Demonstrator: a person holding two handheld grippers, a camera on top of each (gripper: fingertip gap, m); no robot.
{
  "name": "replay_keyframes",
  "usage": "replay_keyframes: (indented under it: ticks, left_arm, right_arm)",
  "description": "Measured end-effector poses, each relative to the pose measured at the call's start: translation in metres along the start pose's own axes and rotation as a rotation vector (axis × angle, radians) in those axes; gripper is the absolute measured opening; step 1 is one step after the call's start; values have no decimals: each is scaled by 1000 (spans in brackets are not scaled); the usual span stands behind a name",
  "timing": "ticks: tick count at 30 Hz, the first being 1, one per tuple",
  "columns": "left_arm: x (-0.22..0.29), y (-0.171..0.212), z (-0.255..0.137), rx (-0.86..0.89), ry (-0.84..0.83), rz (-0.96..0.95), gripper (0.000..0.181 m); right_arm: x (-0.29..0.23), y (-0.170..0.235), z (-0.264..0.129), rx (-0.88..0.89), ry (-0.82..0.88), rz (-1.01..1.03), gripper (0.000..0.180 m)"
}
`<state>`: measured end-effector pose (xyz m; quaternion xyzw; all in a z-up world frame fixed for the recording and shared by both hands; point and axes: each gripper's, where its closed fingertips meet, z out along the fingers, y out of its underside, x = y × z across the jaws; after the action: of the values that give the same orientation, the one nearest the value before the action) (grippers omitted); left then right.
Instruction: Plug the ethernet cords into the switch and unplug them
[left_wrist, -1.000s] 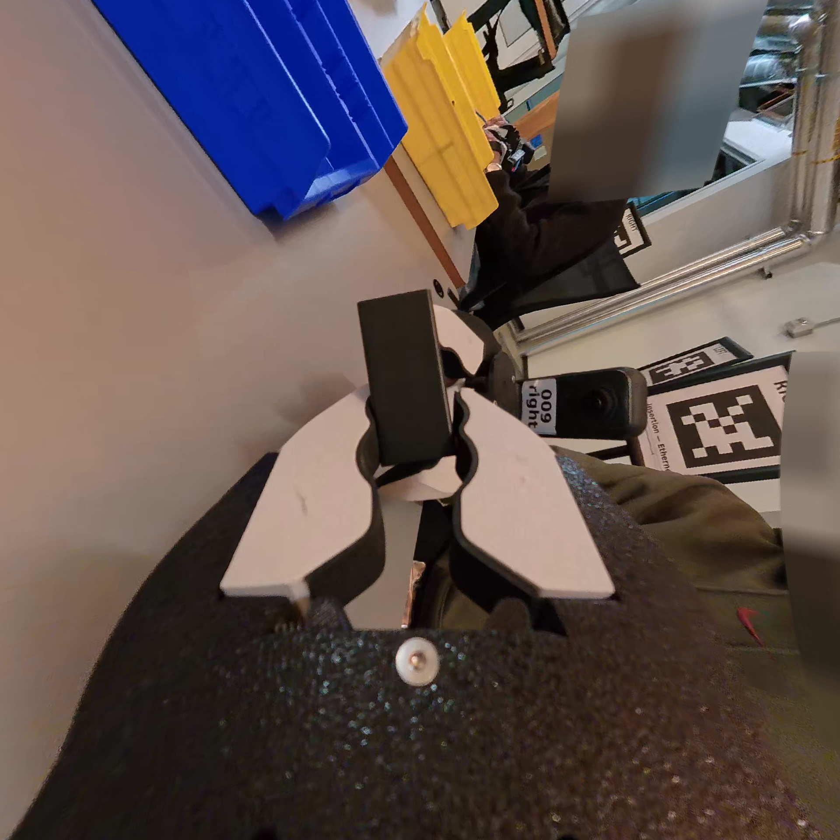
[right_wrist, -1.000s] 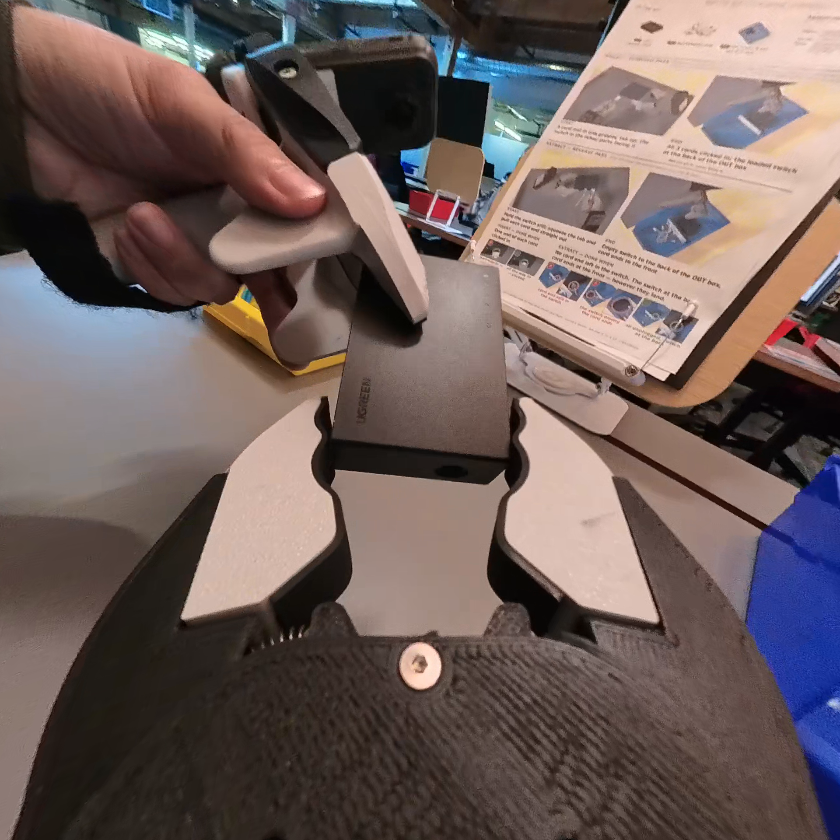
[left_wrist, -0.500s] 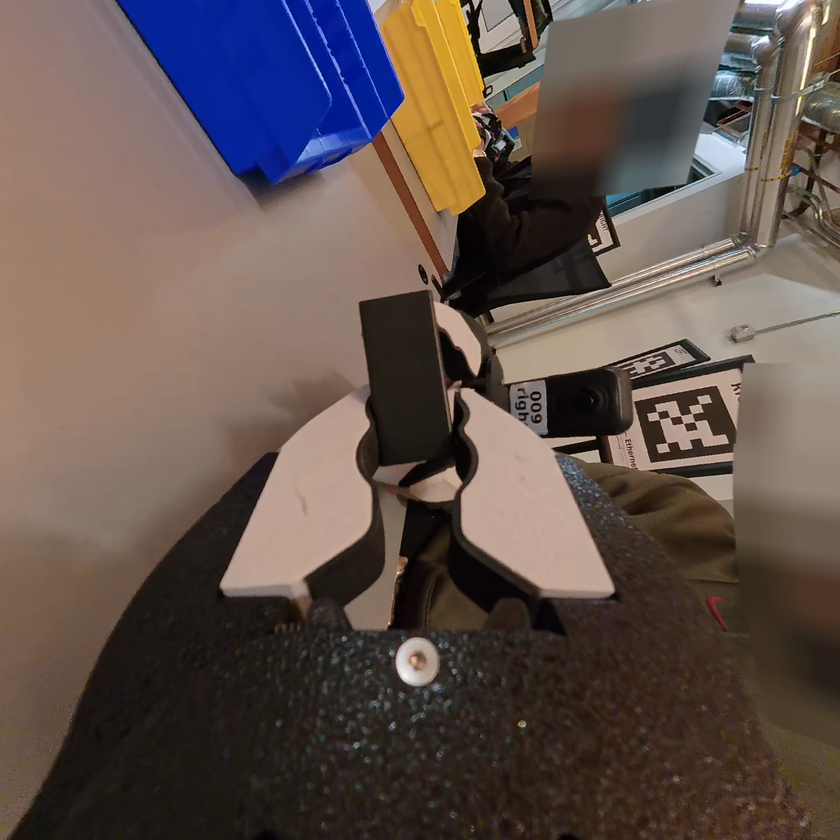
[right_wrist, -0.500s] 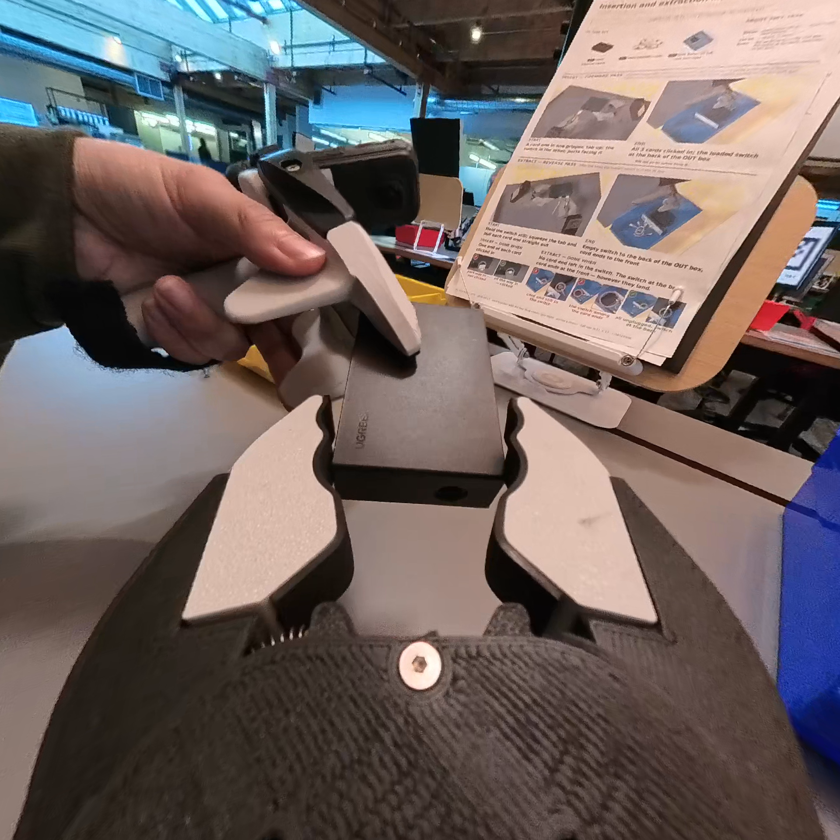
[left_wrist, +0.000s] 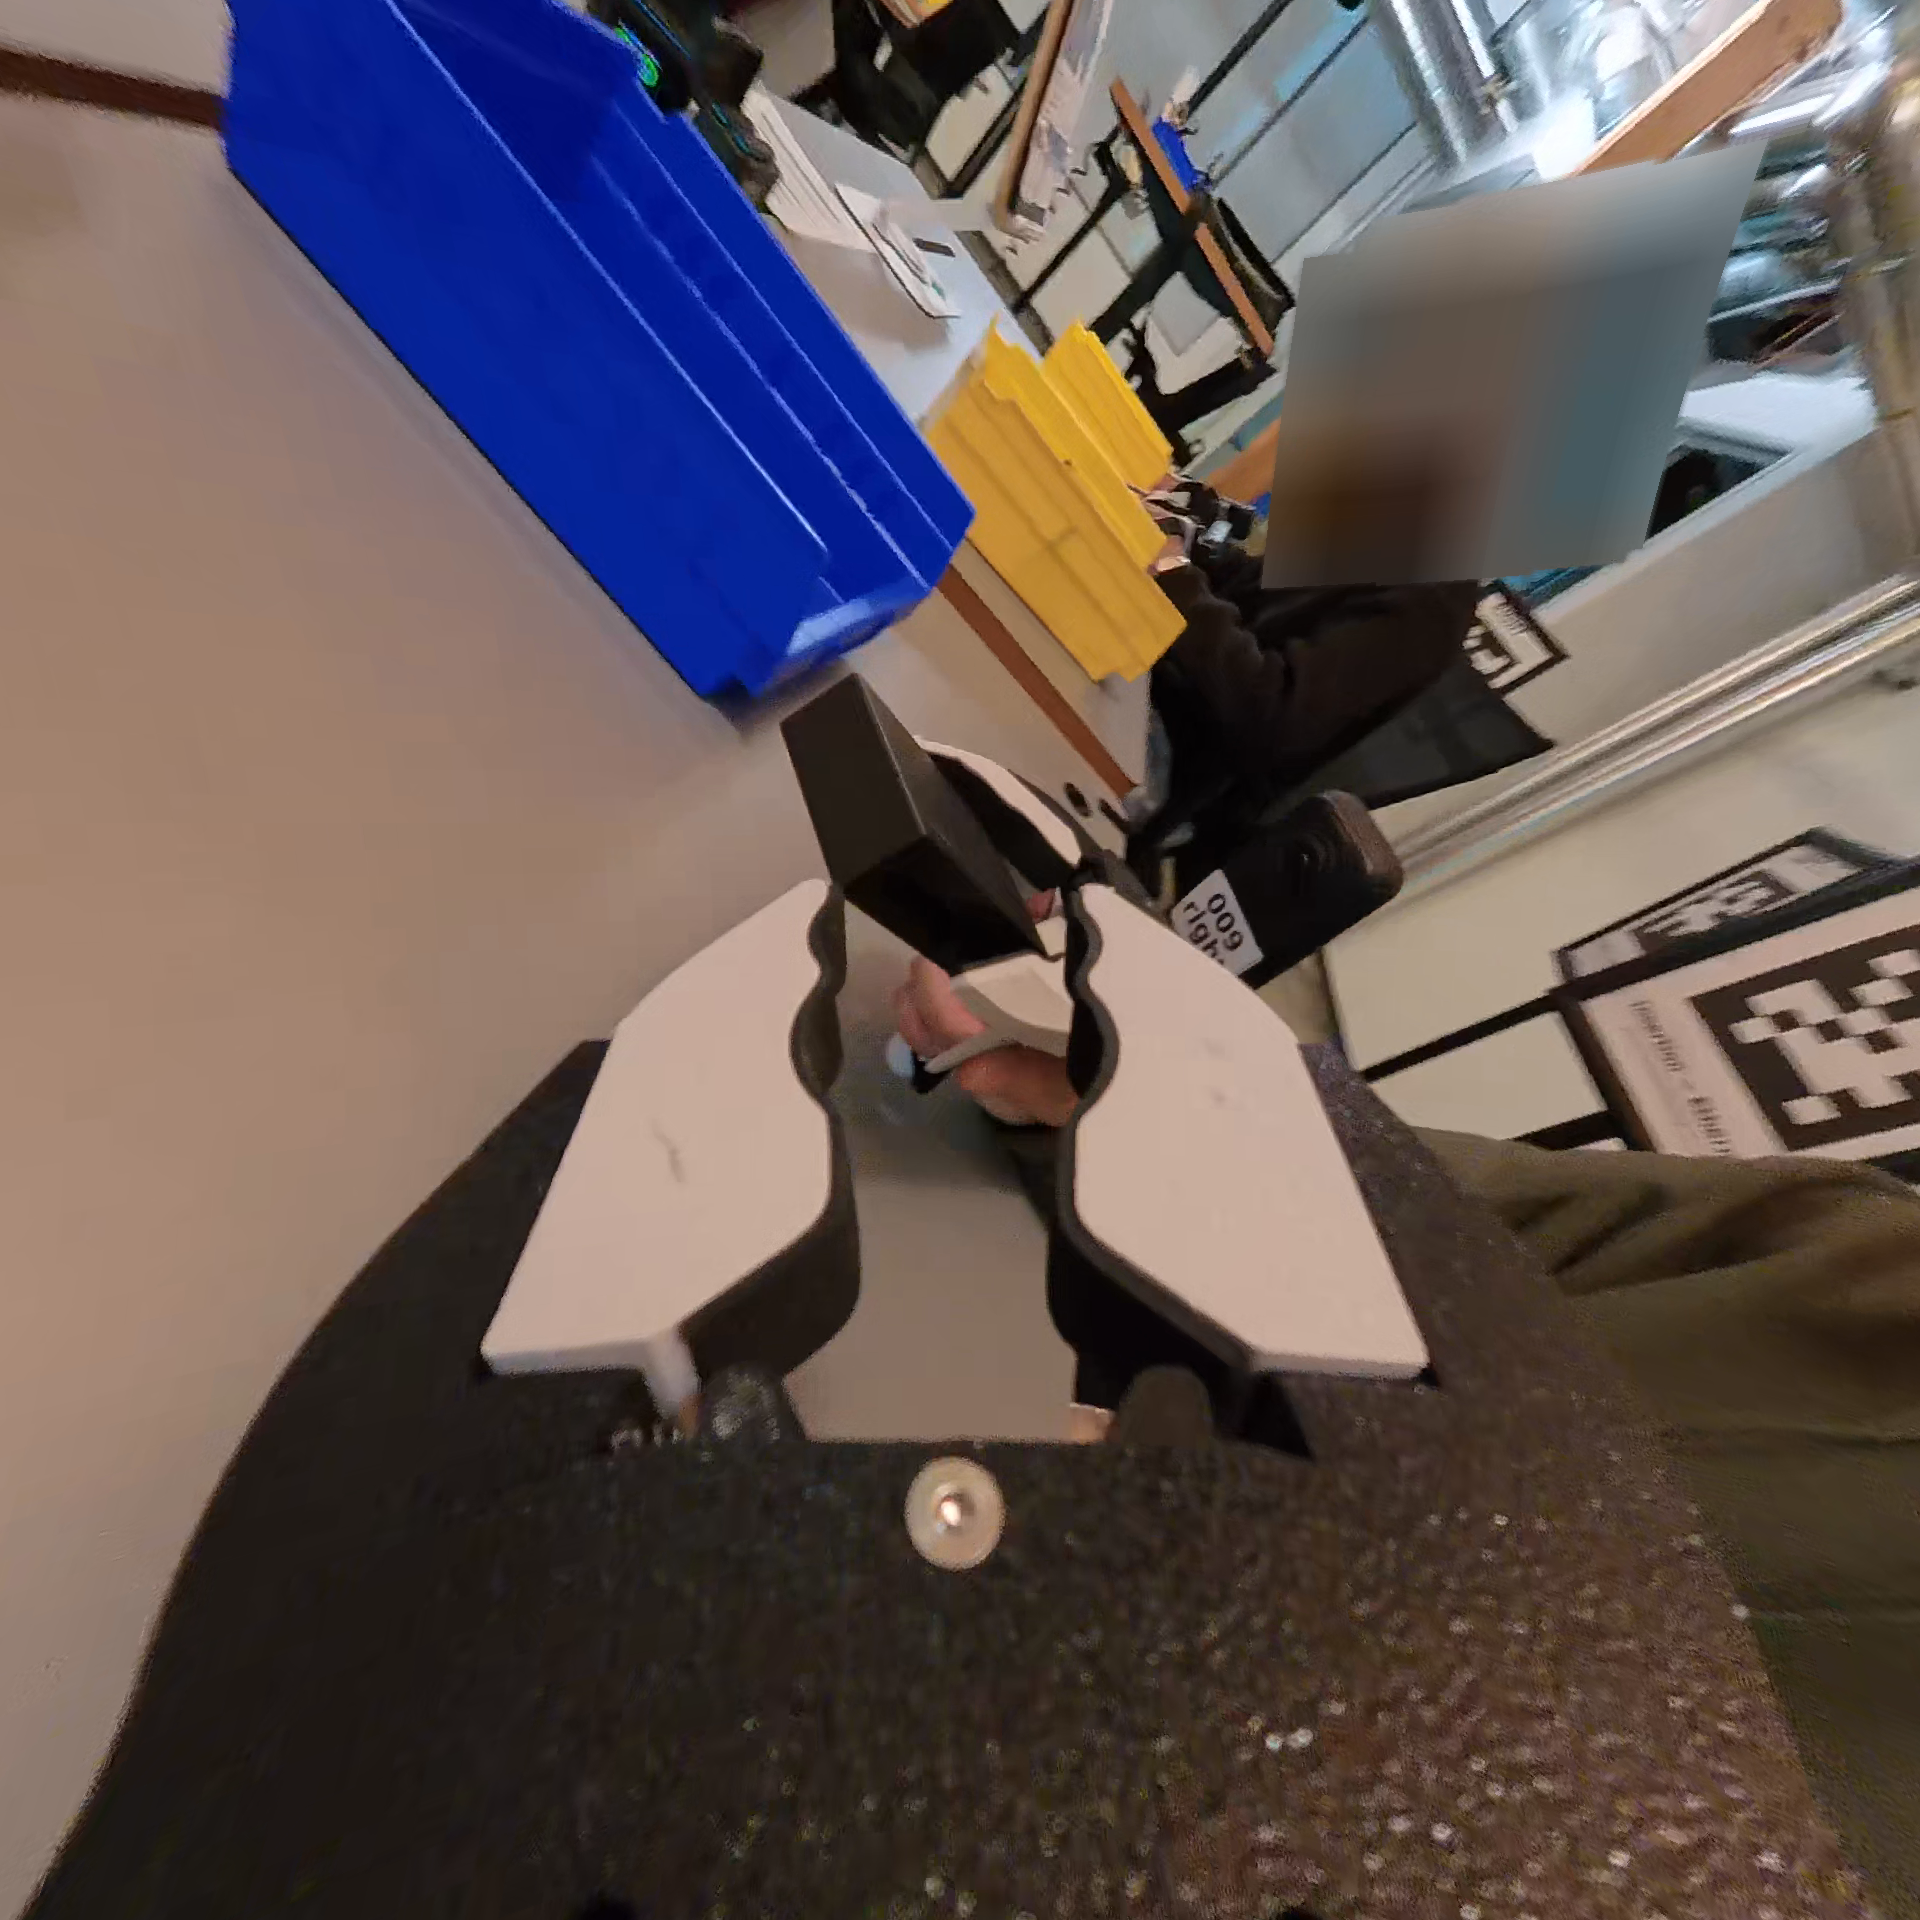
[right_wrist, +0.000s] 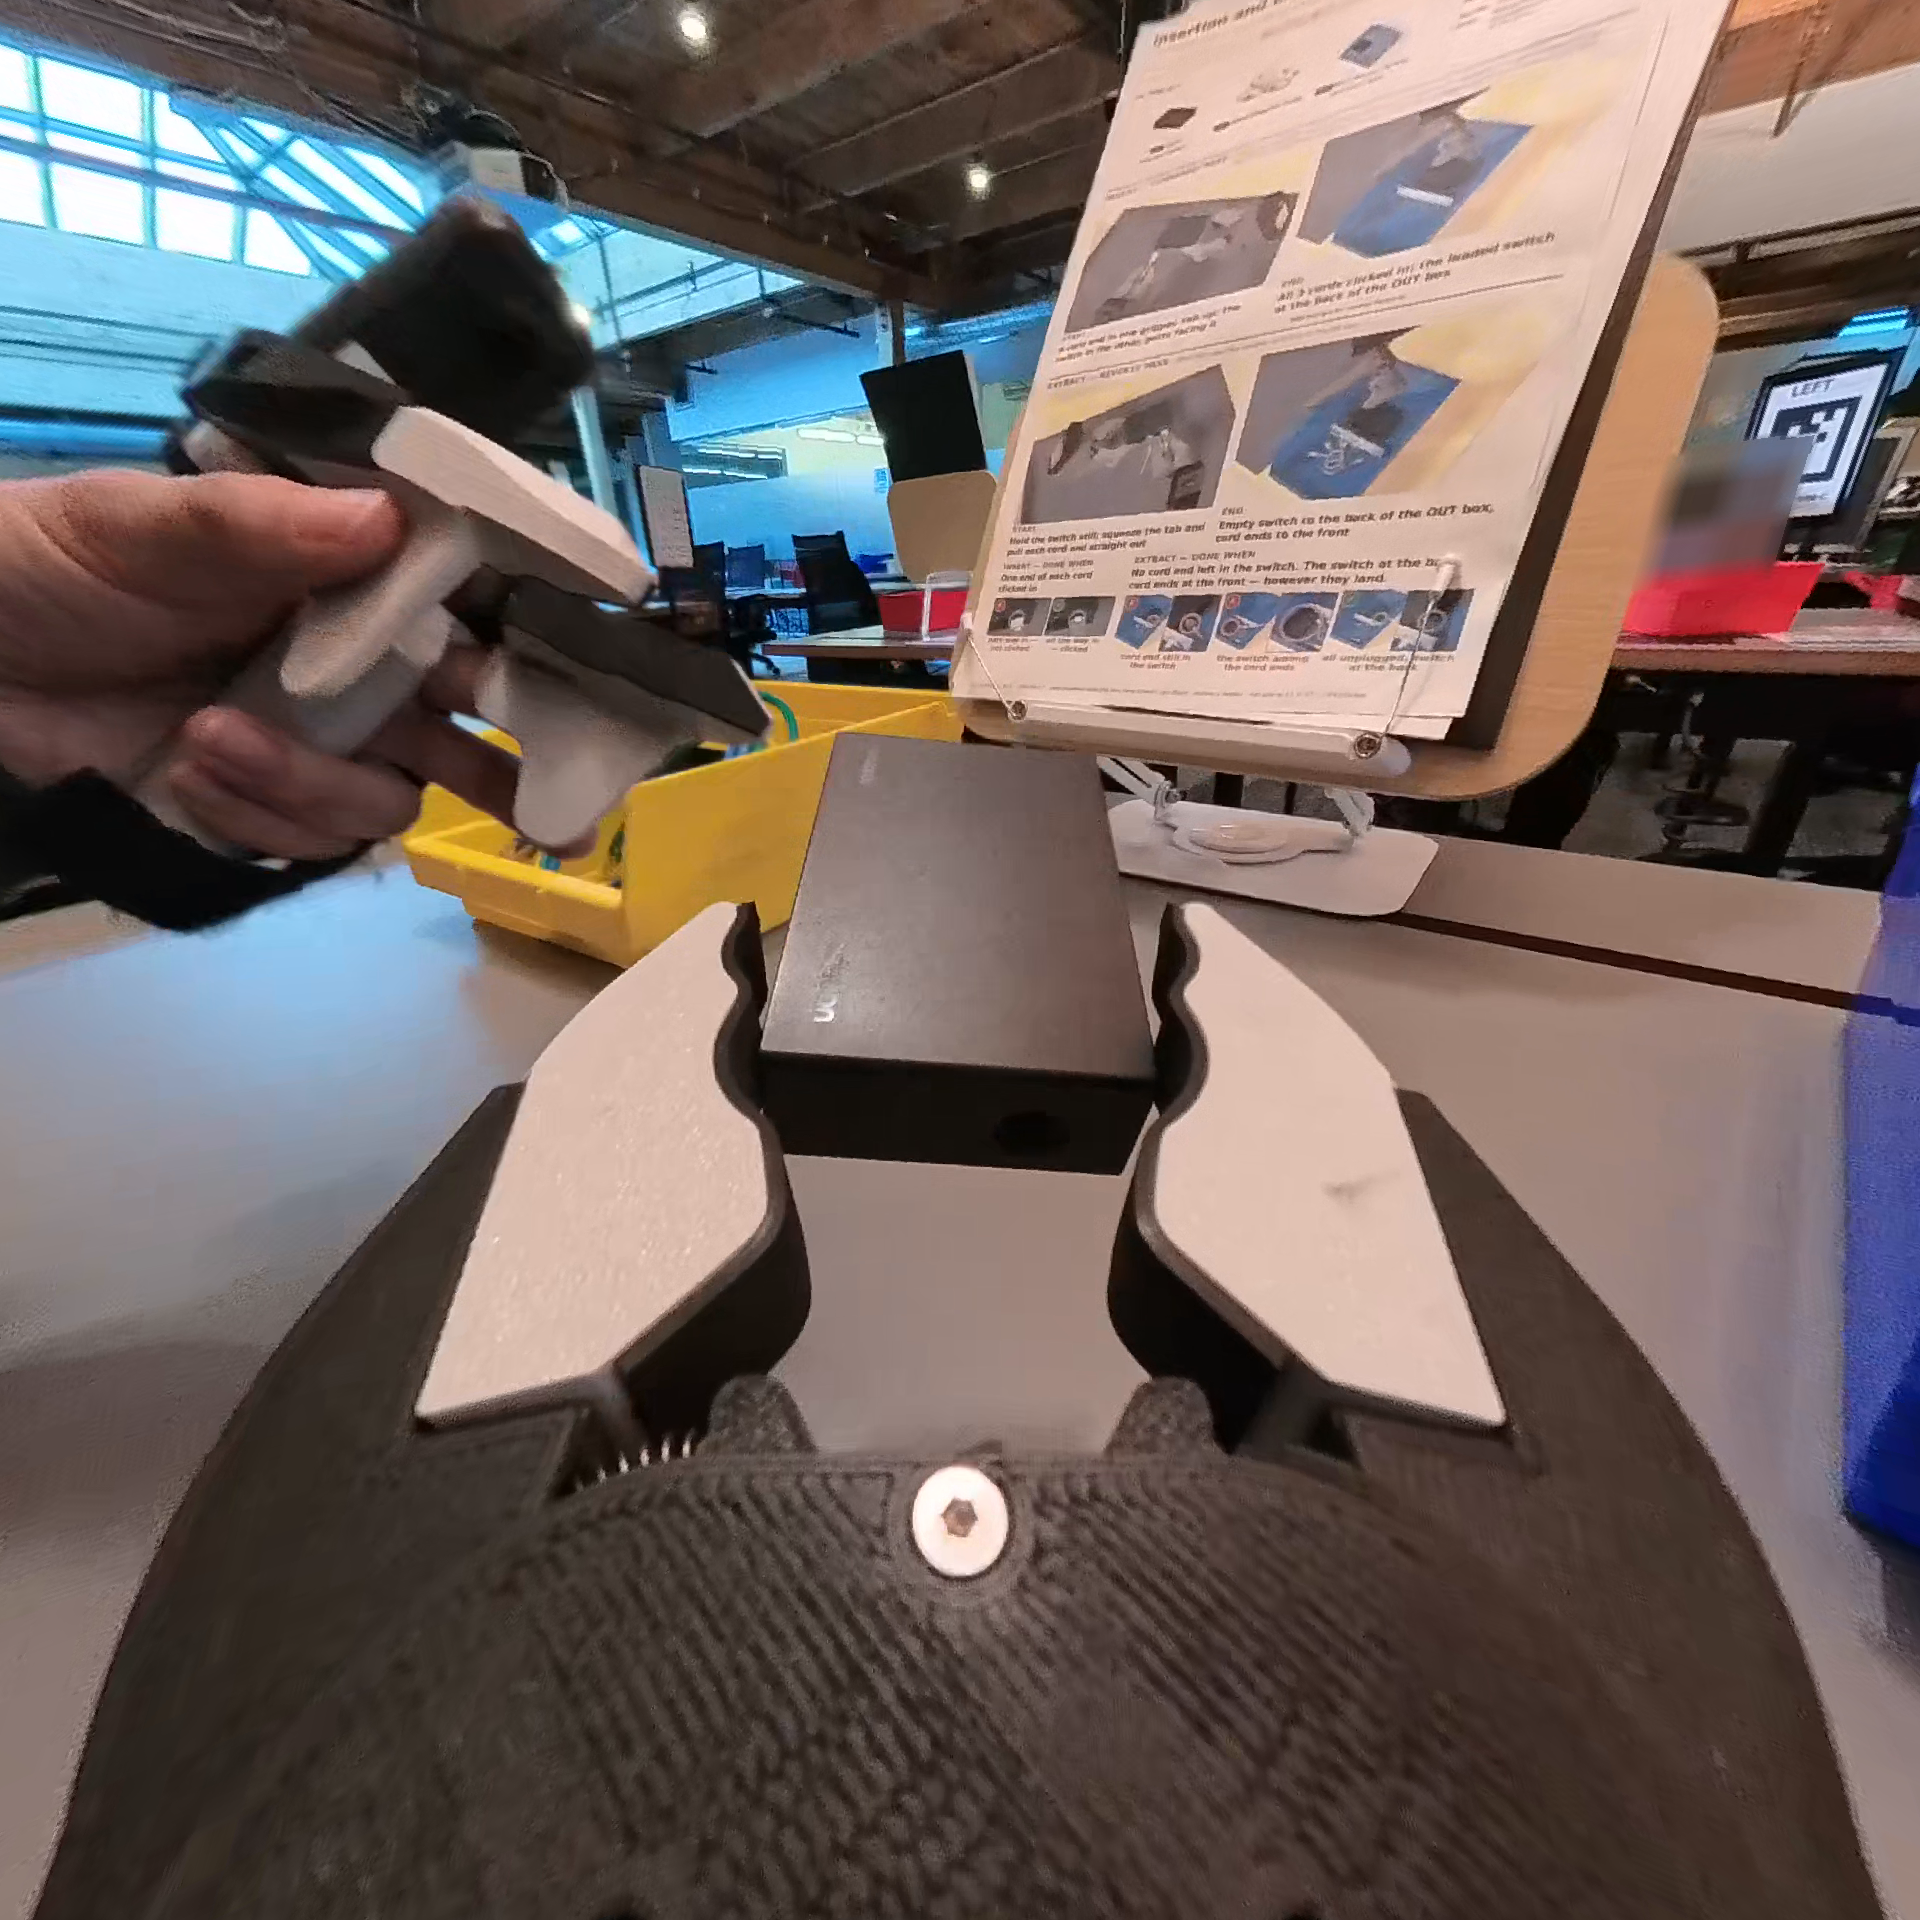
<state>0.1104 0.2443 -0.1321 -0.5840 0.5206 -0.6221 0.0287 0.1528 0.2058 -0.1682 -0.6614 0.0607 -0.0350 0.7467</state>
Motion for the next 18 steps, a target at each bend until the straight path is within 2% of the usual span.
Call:
replay_keyframes:
  ticks: [3,5,8,15,16,18]
  left_arm:
    - [-16,5,-6,-8,-106,13,39]
    - [-23,13,0,-18,-108,-25,41]
    - [-23,27,12,-26,-53,-112,65]
    - [9,30,29,14,259,-249,52]
    - [12,33,31,-6,269,-252,61]
    - [8,39,36,-44,219,-219,59]
  right_arm:
    - [-8,-1,1,22,-37,-19,73]
    - [-16,-7,3,39,-43,-39,73]
    - [-27,-14,2,65,-49,-126,73]
    - [-24,-4,4,18,-60,-111,73]
    - [-23,-2,4,7,-41,-127,73]
    - [-28,0,5,2,-68,-126,73]
